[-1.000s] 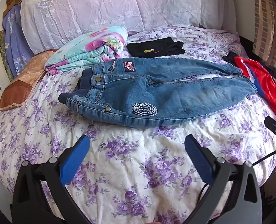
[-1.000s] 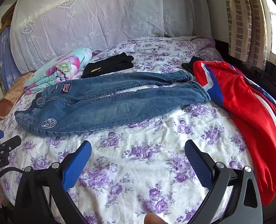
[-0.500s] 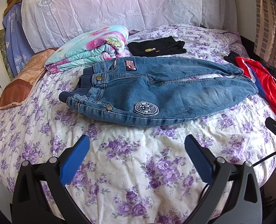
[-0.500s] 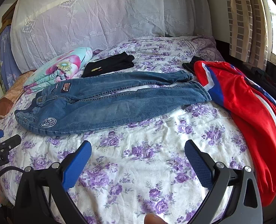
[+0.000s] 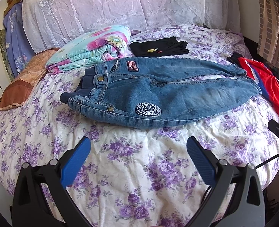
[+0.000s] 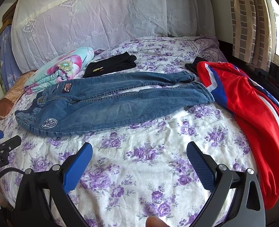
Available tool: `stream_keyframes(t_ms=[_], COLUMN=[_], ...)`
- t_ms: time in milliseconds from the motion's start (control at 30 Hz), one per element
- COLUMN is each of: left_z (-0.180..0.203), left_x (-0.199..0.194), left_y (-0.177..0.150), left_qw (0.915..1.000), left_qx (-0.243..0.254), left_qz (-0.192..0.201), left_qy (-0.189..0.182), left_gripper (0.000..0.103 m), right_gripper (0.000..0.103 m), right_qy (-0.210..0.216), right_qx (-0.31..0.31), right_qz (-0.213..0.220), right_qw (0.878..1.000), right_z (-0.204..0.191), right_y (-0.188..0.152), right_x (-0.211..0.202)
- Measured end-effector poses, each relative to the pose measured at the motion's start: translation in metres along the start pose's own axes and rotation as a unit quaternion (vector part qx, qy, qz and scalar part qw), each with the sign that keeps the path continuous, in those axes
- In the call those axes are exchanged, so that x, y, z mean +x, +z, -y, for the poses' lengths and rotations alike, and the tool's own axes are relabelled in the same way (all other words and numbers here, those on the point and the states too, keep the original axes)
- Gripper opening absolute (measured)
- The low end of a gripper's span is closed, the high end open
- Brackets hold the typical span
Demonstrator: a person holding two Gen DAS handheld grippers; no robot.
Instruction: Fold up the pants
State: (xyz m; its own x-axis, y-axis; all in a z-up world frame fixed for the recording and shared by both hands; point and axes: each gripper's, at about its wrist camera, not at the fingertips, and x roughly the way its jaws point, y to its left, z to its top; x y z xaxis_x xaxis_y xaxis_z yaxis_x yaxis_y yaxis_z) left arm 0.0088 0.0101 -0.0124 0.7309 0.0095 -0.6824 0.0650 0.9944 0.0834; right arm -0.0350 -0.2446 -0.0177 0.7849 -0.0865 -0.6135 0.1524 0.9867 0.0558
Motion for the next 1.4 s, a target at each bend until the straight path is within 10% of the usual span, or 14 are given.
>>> stream_keyframes(t_ms=[1400], left_z=[0.0021], left_x=[0.0025], left_y=[0.0021], left_qw=[1.0000], left_qx=[0.004], left_qz=[-0.005], left_qy=[0.006], left_gripper=[0.099], right_gripper=[0.100], right_qy=[0.007], right_qx=[-0.002], right_qz=[-0.007], right_qw=[1.000], right_z=[0.0016], right_y=[0.0000], right_x=[0.0044])
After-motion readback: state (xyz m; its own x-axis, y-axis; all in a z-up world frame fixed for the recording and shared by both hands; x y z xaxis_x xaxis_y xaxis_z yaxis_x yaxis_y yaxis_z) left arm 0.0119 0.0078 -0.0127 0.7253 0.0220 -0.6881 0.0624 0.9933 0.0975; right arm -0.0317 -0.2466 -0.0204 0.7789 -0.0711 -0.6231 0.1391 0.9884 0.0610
